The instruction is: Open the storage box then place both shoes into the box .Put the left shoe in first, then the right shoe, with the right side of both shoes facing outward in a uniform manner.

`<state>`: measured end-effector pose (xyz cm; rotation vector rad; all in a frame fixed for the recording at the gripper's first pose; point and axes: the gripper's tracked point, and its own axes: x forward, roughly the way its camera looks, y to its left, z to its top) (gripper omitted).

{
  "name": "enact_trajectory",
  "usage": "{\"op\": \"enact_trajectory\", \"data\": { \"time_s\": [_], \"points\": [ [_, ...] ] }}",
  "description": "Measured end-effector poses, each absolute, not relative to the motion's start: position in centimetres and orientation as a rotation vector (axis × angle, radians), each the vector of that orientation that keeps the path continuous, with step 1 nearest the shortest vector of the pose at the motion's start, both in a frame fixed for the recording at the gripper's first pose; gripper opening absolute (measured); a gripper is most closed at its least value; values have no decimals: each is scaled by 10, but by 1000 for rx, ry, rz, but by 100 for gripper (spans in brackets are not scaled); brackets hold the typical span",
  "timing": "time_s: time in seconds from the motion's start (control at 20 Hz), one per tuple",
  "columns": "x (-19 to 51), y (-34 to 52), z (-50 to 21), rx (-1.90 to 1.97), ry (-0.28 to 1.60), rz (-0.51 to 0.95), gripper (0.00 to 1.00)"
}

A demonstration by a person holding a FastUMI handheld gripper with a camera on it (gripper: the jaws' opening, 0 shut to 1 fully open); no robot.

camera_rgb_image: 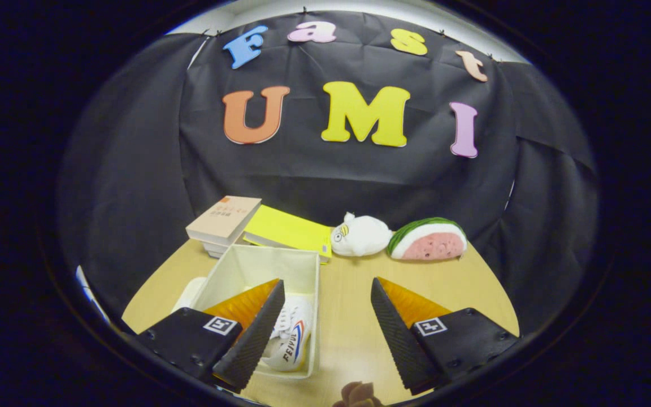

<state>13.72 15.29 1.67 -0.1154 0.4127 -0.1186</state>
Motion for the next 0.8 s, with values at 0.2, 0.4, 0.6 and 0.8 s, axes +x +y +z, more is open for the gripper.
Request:
{"op": "enact_trajectory", "data": {
  "time_s": [0.2, 0.4, 0.6, 0.8],
  "points": [
    [124, 133, 27, -48, 325, -108, 98],
    [110, 108, 38, -4, 248, -105, 99],
    [101, 90, 51, 10, 205, -89, 100],
    [90, 81, 66, 15, 142, -81, 100]
  ]
}}
